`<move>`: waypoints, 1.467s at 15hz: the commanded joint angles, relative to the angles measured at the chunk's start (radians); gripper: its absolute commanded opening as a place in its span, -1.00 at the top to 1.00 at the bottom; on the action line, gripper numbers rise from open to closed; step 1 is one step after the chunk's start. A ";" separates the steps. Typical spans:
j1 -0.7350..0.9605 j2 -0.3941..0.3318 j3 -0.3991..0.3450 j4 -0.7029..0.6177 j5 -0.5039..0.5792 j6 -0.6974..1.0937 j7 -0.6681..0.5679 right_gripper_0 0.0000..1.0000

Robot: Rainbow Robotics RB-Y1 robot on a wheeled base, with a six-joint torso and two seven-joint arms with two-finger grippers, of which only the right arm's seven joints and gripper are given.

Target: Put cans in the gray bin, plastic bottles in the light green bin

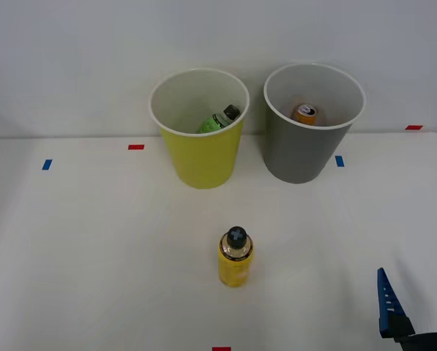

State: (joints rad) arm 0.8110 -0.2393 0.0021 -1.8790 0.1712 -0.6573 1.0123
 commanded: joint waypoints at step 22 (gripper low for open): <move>-0.056 0.081 -0.048 0.173 0.289 -0.315 -0.322 -1.00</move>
State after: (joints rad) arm 0.7590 -0.1577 -0.0419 -1.7057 0.4554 -0.9727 0.6809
